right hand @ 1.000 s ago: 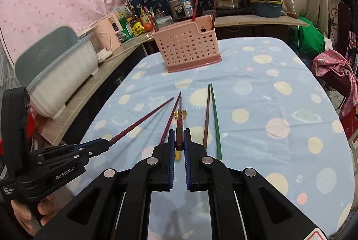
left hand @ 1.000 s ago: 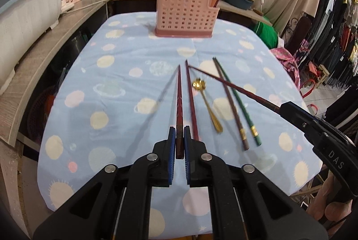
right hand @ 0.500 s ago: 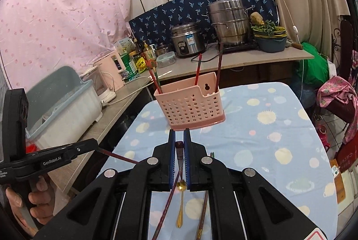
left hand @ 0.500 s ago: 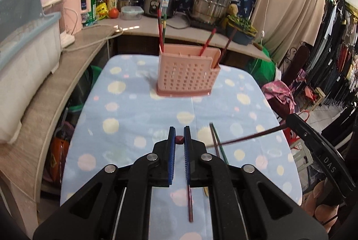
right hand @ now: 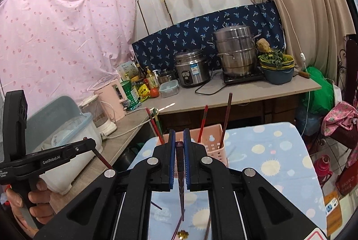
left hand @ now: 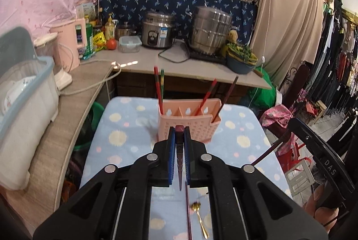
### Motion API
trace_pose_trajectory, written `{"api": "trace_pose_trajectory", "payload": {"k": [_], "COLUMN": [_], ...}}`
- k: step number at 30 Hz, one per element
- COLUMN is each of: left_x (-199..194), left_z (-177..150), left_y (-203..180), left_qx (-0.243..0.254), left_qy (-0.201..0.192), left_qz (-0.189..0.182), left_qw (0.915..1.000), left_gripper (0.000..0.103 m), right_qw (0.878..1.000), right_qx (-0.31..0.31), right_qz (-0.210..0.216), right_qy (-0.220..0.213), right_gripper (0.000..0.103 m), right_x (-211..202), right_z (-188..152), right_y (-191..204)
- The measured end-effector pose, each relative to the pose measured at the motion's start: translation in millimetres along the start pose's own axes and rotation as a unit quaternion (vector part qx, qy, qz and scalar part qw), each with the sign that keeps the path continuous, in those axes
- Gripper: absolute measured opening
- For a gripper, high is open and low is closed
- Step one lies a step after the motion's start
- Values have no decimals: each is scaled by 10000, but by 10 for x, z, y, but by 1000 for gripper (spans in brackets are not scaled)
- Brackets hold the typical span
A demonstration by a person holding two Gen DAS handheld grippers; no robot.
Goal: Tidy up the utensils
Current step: 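Lift both held chopsticks and carry them over the pink basket, then lower both chopsticks into the pink basket and open both tools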
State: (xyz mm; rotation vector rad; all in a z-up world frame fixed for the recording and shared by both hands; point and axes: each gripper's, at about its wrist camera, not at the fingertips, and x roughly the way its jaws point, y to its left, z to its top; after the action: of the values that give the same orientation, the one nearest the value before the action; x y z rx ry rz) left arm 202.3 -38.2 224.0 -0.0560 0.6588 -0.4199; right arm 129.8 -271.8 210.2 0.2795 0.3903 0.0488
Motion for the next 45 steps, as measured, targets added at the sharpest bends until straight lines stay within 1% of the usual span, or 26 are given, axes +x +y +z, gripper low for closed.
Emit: {"api": "trace_pose_trajectory", "payload": {"k": [5, 8, 11, 13, 16, 19, 22, 28, 32, 36, 37, 39, 41, 42, 43, 45], "left_x": [-13, -23, -5, 25, 120, 257, 424, 884, 1070, 1178, 1184, 1179, 1153, 1128, 1099, 1047], "left_z": [440, 723, 943, 1088, 1232, 1283, 1258, 1147, 1025, 952, 945, 927, 905, 893, 885, 874], "left_y": [-44, -65, -72, -88, -116, -134, -143, -10, 61, 116, 122, 132, 116, 111, 106, 104], "left_qx": [40, 29, 11, 25, 41, 95, 199, 72, -3, -110, -152, -194, -200, -194, -190, -197], "left_qy": [-411, -707, -912, -1062, -1216, -1360, -1455, -999, -795, -621, -617, -599, -629, -657, -672, -689], "left_qz": [76, 93, 97, 113, 123, 151, 259, 346, 392, 281, 253, 234, 270, 297, 323, 322], "left_qw": [9991, 9975, 9958, 9943, 9925, 9906, 9888, 9944, 9961, 9976, 9977, 9977, 9975, 9972, 9970, 9969], "left_gripper": [7, 7, 7, 7, 7, 7, 7, 7, 7, 7, 8, 16, 29, 31, 35, 37], "right_qw": [9994, 9983, 9971, 9965, 9965, 9974, 9988, 9998, 9997, 9996, 9996, 9997, 9998, 9998, 9998, 9999], "right_qx": [4, 67, 93, 93, 120, 129, 160, 178, 203, 155, 132, 92, 102, 114, 124, 124], "right_qz": [8, 67, 74, 54, 17, -2, 17, -26, -50, -24, -29, -53, -49, -53, -44, -54], "right_qy": [-350, -571, -754, -834, -828, -704, -468, -108, 87, 251, 254, 224, 184, 155, 123, 57], "right_gripper": [7, 7, 7, 7, 7, 7, 7, 7, 7, 7, 9, 13, 15, 19, 23, 26], "right_x": [157, 264, 394, 492, 714, 957, 1196, 1512, 1640, 1715, 1714, 1674, 1613, 1580, 1539, 1450], "right_z": [470, 781, 1046, 1156, 1251, 1223, 1126, 839, 701, 611, 606, 608, 618, 627, 637, 656], "right_y": [-14, -29, -18, -19, -49, -97, -146, -204, -254, -262, -259, -252, -251, -251, -253, -249]}}
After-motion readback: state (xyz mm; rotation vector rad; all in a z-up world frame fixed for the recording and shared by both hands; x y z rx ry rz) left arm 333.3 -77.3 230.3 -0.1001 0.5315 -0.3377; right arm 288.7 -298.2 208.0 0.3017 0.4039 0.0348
